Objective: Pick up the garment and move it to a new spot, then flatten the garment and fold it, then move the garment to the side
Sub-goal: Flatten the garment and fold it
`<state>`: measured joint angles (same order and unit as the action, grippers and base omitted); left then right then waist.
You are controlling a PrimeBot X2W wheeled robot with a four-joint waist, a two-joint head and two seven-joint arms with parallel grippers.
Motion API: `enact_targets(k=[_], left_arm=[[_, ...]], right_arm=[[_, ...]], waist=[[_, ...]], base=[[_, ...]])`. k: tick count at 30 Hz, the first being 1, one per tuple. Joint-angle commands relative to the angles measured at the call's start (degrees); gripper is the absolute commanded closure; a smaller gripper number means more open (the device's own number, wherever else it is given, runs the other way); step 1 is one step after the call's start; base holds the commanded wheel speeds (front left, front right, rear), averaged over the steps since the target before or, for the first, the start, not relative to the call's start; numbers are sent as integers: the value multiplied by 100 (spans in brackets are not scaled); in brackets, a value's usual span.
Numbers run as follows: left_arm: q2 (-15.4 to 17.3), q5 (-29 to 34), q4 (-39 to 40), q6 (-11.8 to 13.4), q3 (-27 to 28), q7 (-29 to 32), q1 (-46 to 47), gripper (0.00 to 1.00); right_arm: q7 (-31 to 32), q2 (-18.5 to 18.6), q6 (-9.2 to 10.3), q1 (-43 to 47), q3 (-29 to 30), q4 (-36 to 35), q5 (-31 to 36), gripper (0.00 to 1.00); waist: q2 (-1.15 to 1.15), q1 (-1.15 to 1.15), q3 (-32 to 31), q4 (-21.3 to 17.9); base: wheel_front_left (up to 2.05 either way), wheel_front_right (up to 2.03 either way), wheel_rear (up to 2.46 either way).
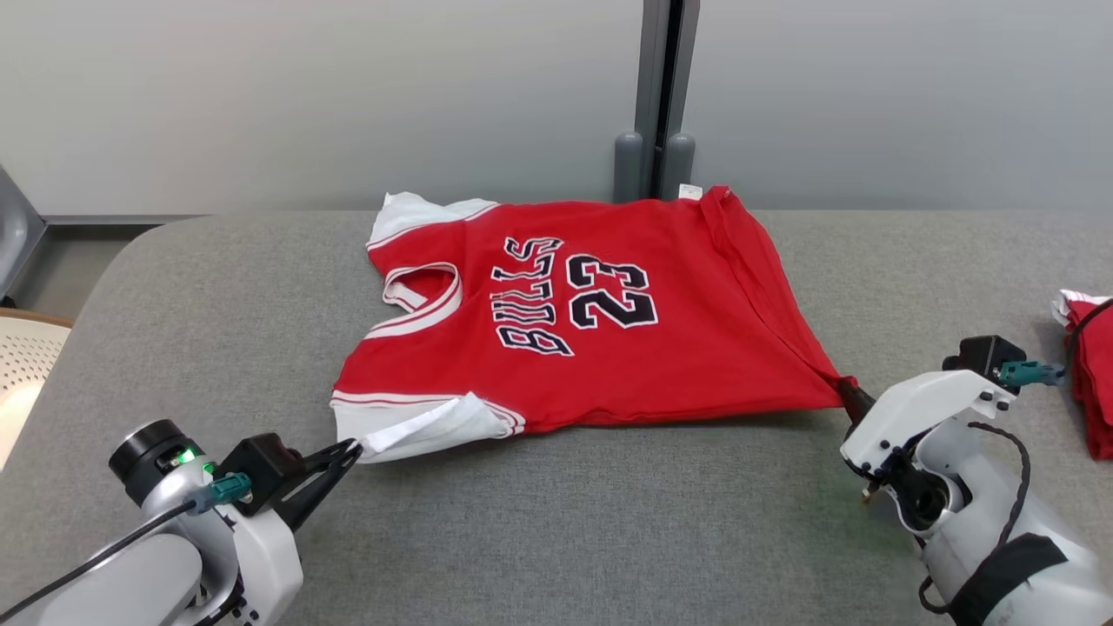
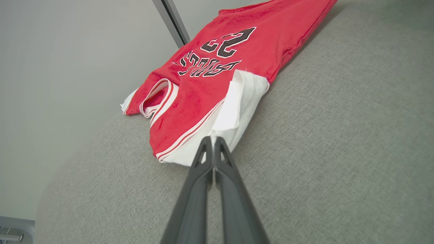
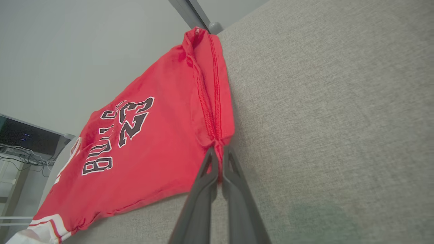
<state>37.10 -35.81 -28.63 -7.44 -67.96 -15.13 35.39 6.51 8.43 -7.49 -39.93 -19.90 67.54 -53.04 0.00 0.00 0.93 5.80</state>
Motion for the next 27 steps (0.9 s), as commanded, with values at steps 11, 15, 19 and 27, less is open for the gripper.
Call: enact_targets(k=[11,15,19,27], left_arm=[[536,-764,703,-2,-501,332,-281,100],[745,-883,1111,-2,-525,557,-387,100],[950,-1014,1499,-2,-536,775,-547,100],[1274,-1300,2136,-2,-538,1180,-874,100]], right_arm=[[816,315,0,606,-321,-364,-306,100],[1048,392,0,772,-407,-500,-398,100],[1374,491,0,935,-498,-679,-512,100],[2014,669,0,1203,-656,-956,-687,100]], waist=[[0,0,-363,81],[0,0,-433,96],[0,0,-478,91],[0,0,-534,38]], base=[[0,0,0],[0,0,0],[0,0,0],[0,0,0]])
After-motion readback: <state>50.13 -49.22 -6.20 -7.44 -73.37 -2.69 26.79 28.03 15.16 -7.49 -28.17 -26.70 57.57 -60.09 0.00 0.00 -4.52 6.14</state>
